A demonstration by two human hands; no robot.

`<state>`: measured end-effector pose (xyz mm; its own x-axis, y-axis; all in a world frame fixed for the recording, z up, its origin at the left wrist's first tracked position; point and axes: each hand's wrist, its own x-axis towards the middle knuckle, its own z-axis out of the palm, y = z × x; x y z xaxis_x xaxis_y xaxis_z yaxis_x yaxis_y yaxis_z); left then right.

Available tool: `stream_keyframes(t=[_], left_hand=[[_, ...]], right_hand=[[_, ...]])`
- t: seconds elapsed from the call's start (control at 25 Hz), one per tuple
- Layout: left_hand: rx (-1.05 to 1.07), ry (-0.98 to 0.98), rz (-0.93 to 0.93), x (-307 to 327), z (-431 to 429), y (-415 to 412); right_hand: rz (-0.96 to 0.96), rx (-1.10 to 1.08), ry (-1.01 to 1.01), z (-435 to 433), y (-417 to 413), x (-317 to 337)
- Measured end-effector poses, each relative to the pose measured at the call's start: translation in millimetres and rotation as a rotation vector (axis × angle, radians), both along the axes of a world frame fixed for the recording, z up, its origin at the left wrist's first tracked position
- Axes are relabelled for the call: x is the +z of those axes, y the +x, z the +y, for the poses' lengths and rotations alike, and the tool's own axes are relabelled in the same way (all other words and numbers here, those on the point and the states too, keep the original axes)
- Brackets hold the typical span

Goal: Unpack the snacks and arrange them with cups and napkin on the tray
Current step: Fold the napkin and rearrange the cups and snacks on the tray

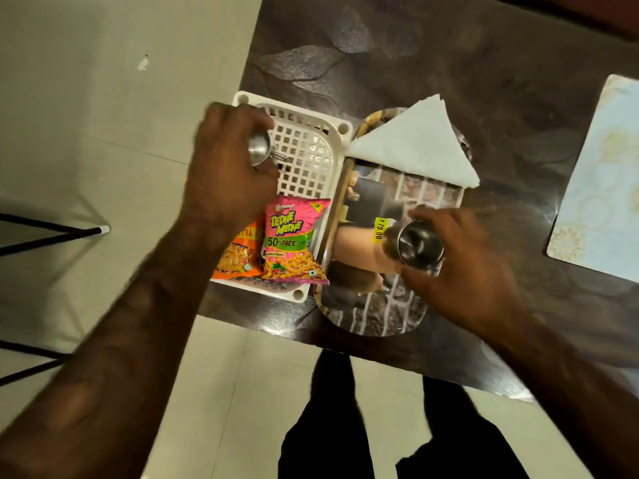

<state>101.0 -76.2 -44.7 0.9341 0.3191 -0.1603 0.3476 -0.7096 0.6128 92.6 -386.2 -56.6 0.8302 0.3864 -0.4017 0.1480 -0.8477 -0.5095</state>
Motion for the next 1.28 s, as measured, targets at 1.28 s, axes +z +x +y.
stream_keyframes(t=[1.28], left_hand=[[-0.291,0.05,0.049,26.7,-49.6,-42.6]], right_hand=[[0.061,0.138,-0.256,-27.1,-86.9,-19.4]])
